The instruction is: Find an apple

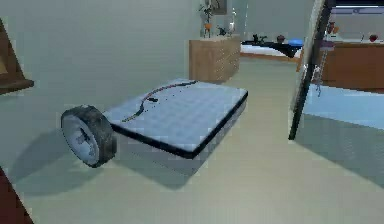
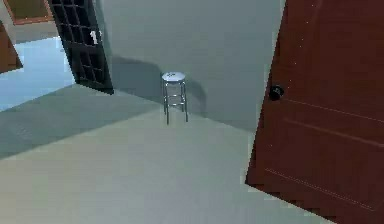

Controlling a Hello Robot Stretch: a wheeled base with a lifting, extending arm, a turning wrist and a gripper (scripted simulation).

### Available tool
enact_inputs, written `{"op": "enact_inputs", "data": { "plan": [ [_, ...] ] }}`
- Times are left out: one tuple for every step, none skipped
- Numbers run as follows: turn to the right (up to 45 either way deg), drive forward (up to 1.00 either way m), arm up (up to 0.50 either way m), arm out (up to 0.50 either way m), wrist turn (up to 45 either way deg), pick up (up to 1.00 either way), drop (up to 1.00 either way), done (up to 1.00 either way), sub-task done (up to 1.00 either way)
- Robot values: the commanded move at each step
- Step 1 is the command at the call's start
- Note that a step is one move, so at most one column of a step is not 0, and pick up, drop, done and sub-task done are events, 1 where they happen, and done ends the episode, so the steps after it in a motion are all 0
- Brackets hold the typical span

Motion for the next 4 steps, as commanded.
{"op": "enact_inputs", "data": {
  "plan": [
    [45.0,0.0,0.0,0.0,0.0,0.0,0.0,0.0,0.0],
    [45.0,0.0,0.0,0.0,0.0,0.0,0.0,0.0,0.0],
    [36.0,0.0,0.0,0.0,0.0,0.0,0.0,0.0,0.0],
    [0.0,0.1,0.0,0.0,0.0,0.0,0.0,0.0,0.0]
  ]
}}
